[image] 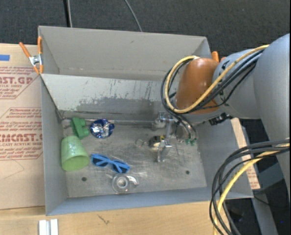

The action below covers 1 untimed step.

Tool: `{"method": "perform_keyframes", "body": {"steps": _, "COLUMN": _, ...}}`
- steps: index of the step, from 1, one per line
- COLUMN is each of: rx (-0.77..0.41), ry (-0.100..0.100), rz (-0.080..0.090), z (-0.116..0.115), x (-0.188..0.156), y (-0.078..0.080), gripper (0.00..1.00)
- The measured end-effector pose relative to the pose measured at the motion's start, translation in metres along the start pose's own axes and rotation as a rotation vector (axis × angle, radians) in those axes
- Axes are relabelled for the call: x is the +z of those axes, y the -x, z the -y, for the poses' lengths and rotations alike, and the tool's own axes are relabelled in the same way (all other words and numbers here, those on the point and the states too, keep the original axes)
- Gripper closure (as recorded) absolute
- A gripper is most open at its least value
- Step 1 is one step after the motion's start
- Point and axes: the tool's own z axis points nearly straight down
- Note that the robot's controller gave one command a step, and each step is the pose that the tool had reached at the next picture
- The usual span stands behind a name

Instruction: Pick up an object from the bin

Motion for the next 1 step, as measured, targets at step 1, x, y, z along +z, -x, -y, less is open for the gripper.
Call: {"method": "perform_keyframes", "body": {"steps": 1, "rx": -0.016, "ry": 0.002, "rz": -0.003, "z": -0.0134, "x": -0.0298, "y": 0.0041, "gripper": 0.00}}
